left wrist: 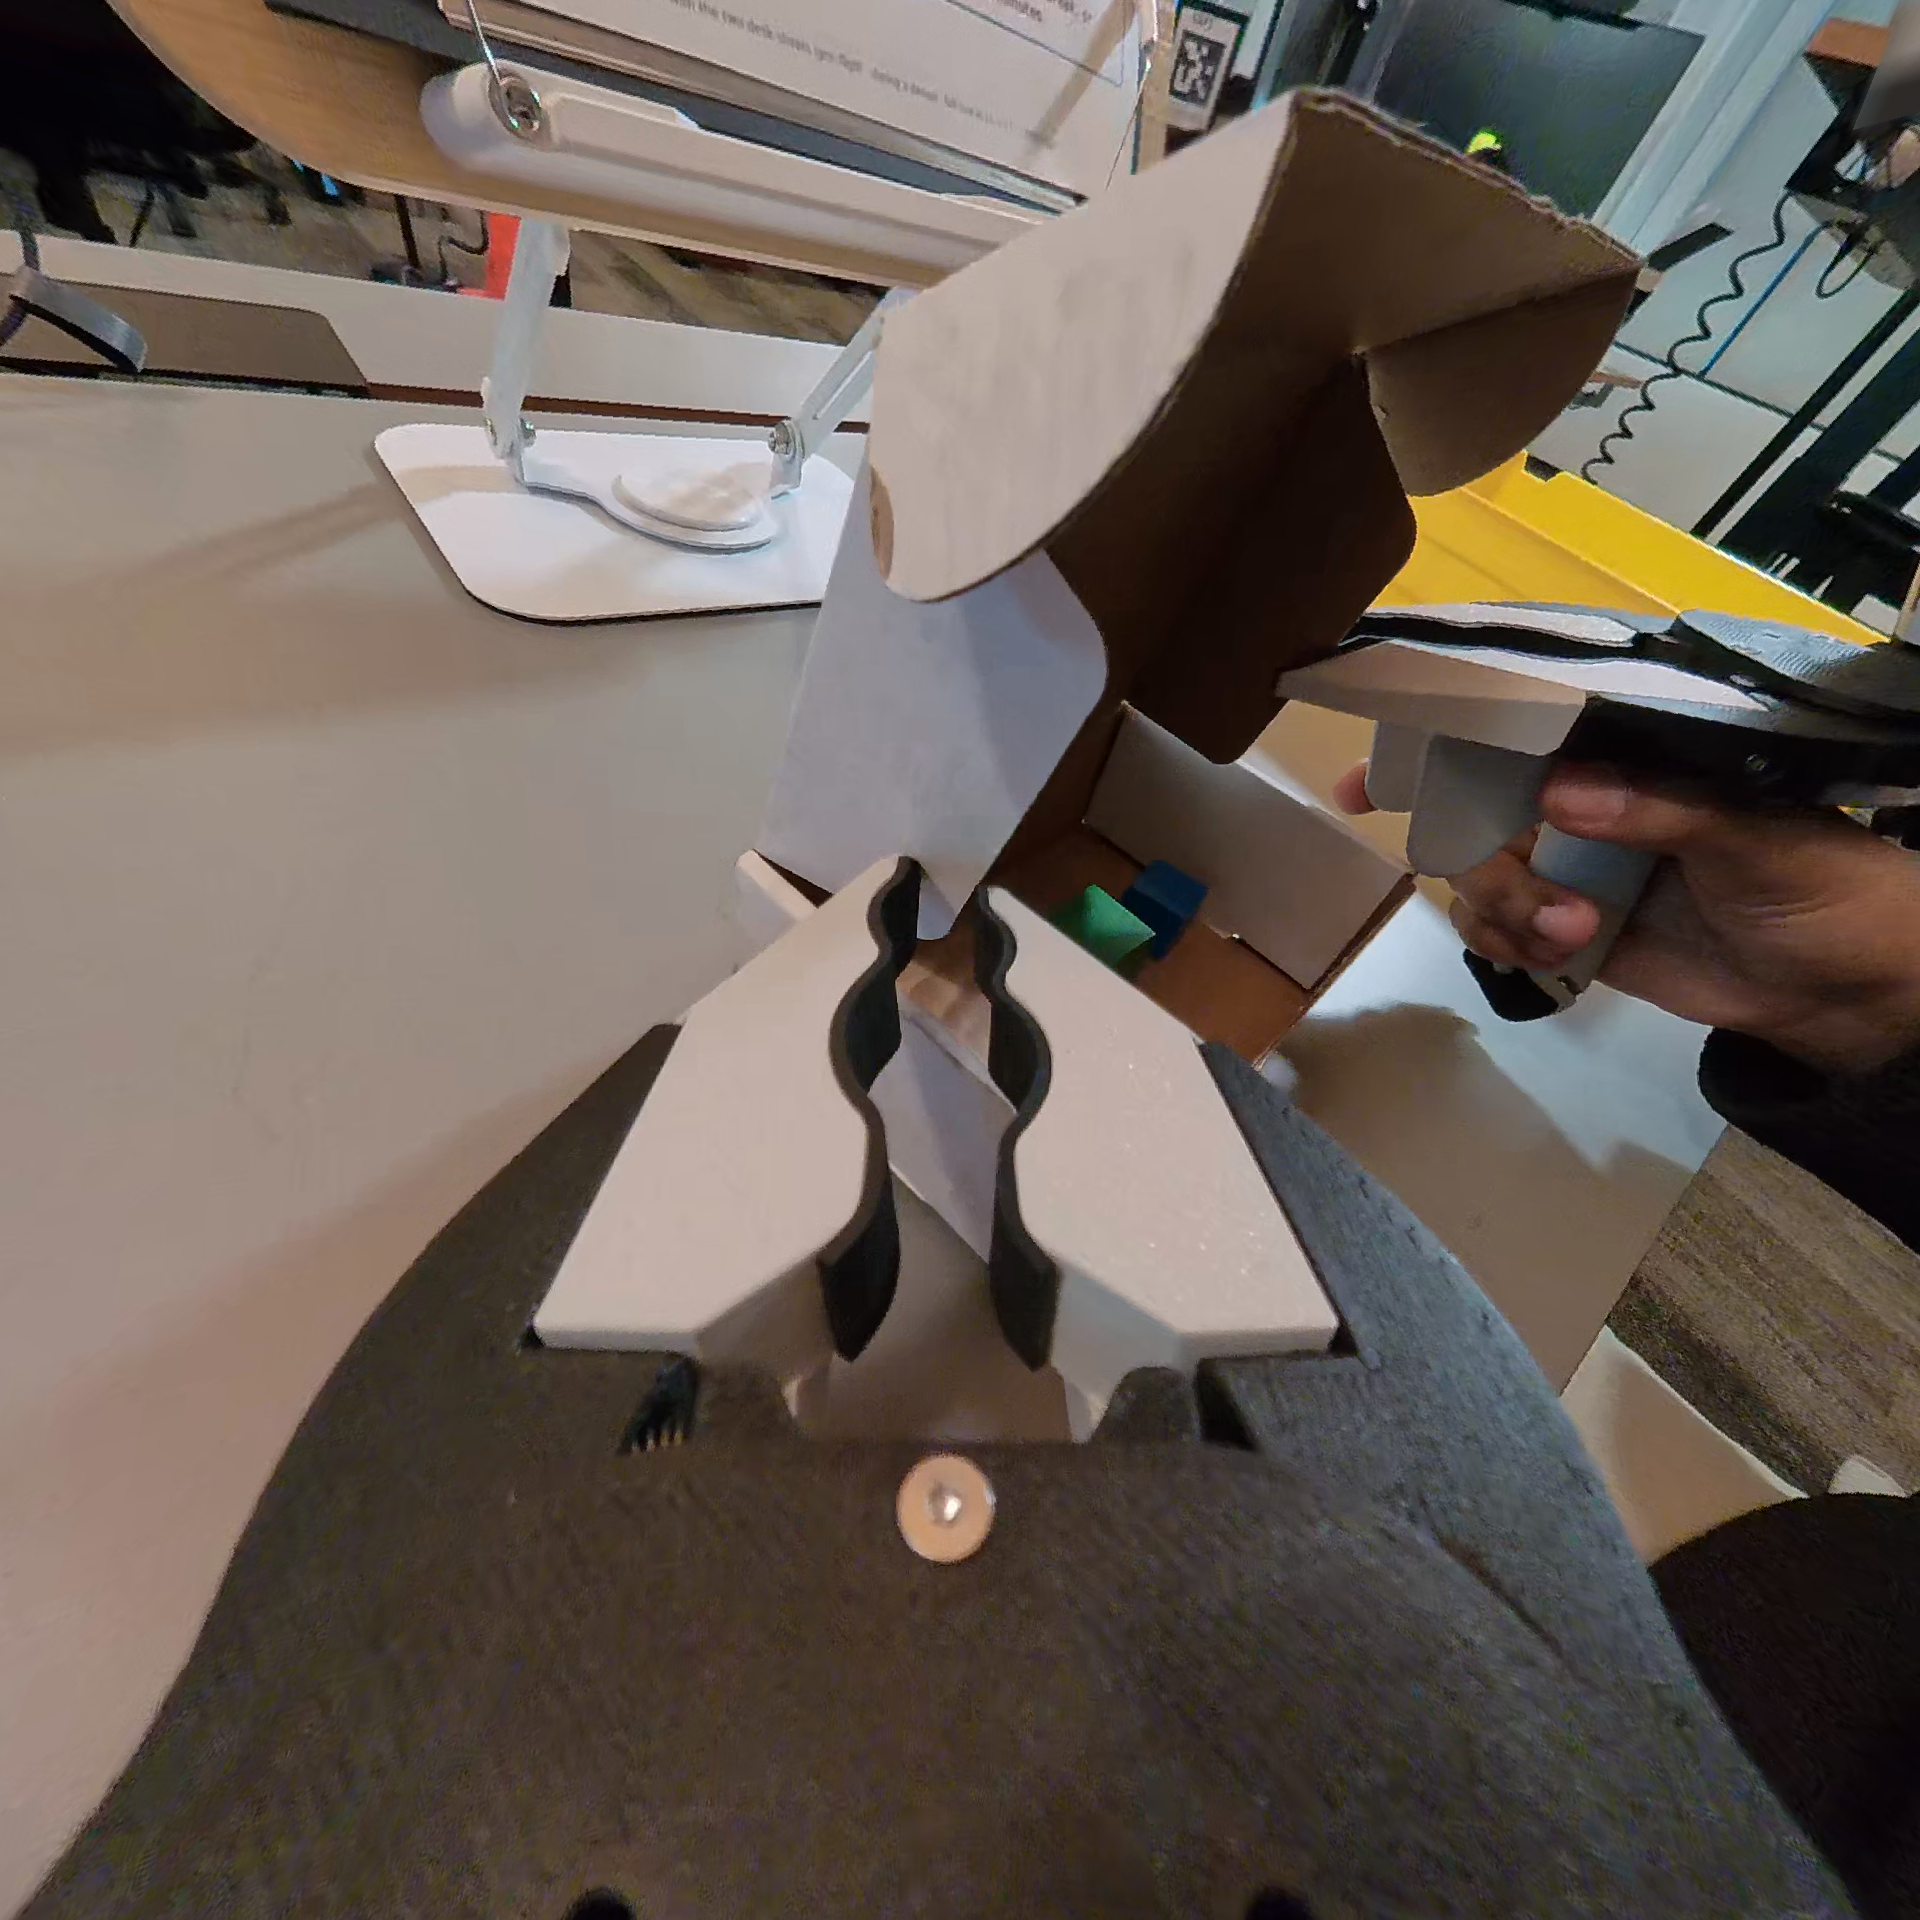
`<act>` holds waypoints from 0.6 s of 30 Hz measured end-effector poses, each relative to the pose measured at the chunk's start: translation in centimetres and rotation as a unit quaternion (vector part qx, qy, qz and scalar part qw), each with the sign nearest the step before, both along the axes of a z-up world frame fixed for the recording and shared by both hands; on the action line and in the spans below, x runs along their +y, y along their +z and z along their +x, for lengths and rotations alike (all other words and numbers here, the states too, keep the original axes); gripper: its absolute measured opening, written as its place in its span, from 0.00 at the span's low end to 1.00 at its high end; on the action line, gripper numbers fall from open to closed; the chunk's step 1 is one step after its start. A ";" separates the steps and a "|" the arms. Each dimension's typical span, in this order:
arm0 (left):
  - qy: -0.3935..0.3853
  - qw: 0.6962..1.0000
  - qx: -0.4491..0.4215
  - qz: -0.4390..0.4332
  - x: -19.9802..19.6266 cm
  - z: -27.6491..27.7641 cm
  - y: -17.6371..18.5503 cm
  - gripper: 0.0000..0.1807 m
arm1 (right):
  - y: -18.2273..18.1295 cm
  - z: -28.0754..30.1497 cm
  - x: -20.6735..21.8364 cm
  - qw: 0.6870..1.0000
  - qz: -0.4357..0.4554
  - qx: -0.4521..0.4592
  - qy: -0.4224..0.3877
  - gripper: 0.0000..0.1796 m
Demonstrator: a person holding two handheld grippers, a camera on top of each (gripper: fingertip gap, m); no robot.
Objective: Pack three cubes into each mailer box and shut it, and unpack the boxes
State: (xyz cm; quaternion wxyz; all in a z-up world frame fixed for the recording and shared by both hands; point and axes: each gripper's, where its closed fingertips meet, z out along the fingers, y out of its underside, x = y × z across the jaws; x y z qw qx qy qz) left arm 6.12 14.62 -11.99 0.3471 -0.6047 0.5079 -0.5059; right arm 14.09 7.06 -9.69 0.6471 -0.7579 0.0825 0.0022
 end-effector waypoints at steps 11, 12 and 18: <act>0.007 1.000 0.020 -0.014 0.3 0.0 -0.6 0.03 | -0.4 -0.1 0.1 1.000 -0.009 -0.015 -0.002 0.07; 0.007 1.000 0.024 -0.018 0.3 0.0 -0.8 0.03 | -0.4 -0.1 0.2 1.000 -0.011 -0.016 -0.002 0.07; 0.008 0.999 0.033 -0.025 0.4 0.0 -1.0 0.03 | -0.6 0.0 0.2 1.000 -0.017 -0.019 -0.005 0.07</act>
